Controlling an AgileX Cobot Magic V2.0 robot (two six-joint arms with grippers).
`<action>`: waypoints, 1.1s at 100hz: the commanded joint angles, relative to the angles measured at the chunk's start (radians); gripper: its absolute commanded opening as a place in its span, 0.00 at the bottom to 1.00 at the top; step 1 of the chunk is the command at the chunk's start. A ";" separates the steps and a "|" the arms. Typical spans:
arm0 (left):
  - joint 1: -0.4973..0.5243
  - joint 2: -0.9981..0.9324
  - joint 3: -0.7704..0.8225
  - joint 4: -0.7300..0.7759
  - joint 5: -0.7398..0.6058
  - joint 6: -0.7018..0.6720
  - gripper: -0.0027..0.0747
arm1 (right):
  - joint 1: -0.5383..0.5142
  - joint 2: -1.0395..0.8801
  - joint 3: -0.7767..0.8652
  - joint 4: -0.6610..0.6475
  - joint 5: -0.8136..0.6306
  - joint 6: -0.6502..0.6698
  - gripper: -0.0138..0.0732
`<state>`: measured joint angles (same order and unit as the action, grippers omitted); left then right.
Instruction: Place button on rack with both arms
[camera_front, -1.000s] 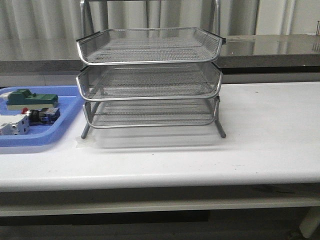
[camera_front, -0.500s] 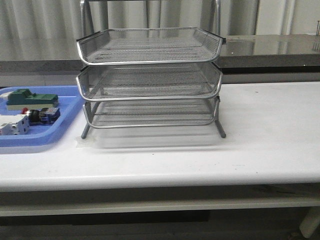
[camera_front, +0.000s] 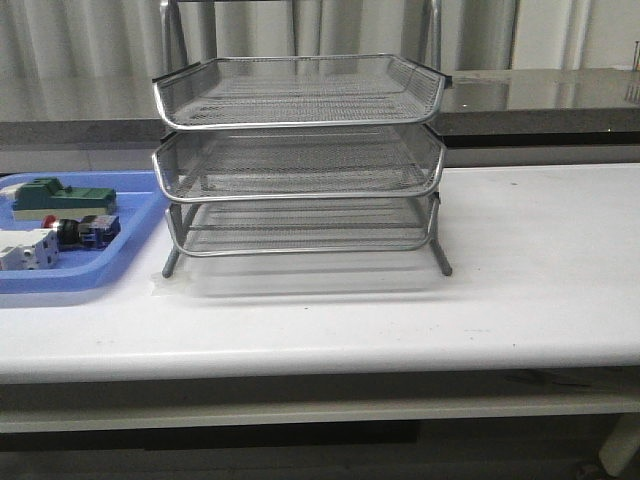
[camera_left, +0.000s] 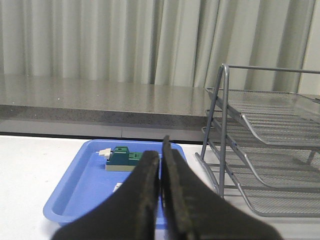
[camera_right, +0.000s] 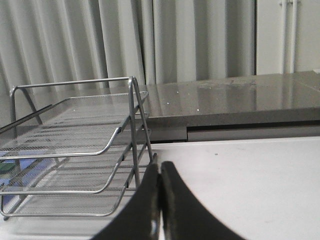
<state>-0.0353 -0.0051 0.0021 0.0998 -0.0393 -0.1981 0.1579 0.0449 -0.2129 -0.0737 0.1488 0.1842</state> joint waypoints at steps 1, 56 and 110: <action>0.002 -0.034 0.047 -0.009 -0.079 -0.009 0.04 | 0.002 0.080 -0.124 -0.014 0.060 -0.002 0.09; 0.002 -0.034 0.047 -0.009 -0.079 -0.009 0.04 | 0.002 0.615 -0.512 0.191 0.507 -0.002 0.09; 0.002 -0.034 0.047 -0.009 -0.079 -0.009 0.04 | 0.002 0.874 -0.512 0.352 0.400 -0.002 0.42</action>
<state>-0.0353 -0.0051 0.0021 0.0998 -0.0393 -0.1981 0.1579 0.9057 -0.6895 0.2352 0.6158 0.1849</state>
